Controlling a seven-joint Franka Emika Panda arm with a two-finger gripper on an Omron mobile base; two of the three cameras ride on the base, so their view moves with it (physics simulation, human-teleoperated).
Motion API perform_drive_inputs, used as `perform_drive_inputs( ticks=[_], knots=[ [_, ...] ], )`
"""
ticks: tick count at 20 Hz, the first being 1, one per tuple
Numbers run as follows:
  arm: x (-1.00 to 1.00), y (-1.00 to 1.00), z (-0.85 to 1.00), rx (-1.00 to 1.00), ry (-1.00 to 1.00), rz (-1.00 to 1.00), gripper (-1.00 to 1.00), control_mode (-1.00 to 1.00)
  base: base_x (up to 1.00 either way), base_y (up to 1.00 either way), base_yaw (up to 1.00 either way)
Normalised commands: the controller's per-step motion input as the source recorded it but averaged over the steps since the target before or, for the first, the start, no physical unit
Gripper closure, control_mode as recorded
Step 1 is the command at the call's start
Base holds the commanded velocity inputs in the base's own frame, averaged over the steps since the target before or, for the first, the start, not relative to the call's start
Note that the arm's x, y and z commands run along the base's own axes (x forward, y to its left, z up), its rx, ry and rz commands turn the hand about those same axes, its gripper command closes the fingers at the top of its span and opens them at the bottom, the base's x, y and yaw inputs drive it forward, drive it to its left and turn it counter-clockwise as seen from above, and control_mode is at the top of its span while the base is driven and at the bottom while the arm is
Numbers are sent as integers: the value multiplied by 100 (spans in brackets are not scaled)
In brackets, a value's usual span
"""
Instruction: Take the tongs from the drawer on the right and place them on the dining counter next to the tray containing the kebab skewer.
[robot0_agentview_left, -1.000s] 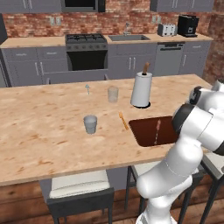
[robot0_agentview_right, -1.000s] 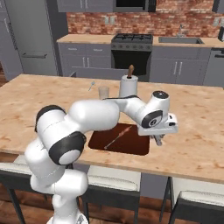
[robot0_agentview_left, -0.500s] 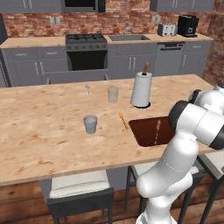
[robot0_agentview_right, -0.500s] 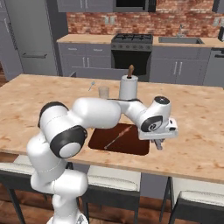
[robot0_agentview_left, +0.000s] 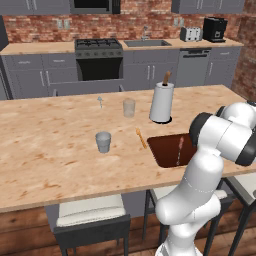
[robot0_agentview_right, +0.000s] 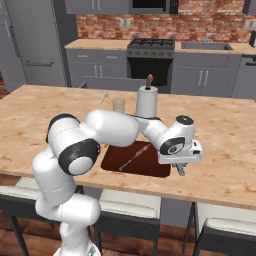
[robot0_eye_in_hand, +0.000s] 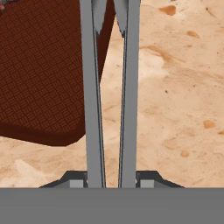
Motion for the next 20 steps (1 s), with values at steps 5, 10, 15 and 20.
perform_drive_inputs(
  ticks=[5, 10, 15, 20],
  knots=[
    [2, -5, -9, 3, 4, 0, 100, -100, 0, 0, 0],
    [0, -1, -4, 5, 3, 0, 100, -100, 0, 0, 0],
    [0, -5, 0, 5, 0, 0, 100, -100, 0, 0, 0],
    [3, -6, 0, 2, 0, 0, 100, -100, 0, 0, 0]
  ],
)
